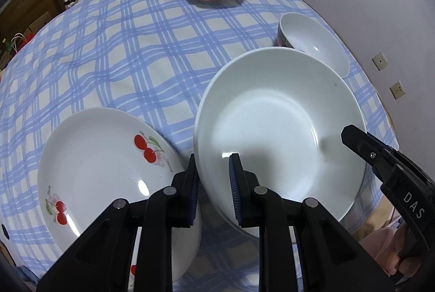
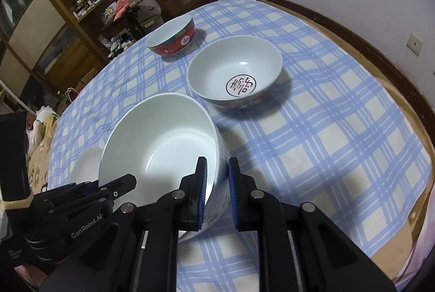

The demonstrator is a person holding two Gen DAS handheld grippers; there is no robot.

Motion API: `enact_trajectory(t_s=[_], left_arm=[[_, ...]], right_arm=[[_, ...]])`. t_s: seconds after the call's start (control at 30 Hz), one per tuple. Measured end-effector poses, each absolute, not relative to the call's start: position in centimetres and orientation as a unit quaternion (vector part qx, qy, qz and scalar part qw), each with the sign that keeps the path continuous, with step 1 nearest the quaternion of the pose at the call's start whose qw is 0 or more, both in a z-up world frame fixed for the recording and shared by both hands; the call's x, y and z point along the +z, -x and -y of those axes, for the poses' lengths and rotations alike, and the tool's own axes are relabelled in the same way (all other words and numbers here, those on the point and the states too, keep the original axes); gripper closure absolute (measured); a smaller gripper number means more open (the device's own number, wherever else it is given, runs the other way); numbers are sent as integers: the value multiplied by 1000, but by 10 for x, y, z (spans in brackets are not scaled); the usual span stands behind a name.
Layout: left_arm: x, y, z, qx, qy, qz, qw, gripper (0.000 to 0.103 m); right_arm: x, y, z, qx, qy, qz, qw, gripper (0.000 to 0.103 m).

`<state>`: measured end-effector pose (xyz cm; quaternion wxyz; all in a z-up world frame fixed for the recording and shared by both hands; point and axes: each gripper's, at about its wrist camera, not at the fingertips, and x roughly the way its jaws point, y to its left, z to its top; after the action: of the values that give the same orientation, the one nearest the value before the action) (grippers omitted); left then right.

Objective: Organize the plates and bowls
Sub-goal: 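Lower the large white bowl beside the cherry plates and open both tools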

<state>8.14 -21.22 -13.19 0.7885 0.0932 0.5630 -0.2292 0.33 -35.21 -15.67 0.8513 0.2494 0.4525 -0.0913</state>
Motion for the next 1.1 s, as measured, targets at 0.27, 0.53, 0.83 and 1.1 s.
enact_trajectory(t_s=[0.27, 0.53, 0.83, 1.1], left_arm=[[-137, -80, 212, -239, -98, -558, 789, 83], [-137, -79, 212, -242, -103, -554, 790, 83], [-123, -78, 208, -241, -103, -537, 802, 82], [-95, -93, 196, -231, -106, -512, 820, 81]], right_arm=[[-161, -4, 355, -94, -260, -454, 847, 87], [-157, 4, 358, -84, -278, -439, 850, 87], [-155, 7, 361, -94, -285, -440, 846, 87], [-140, 11, 369, -105, -286, -419, 856, 87]])
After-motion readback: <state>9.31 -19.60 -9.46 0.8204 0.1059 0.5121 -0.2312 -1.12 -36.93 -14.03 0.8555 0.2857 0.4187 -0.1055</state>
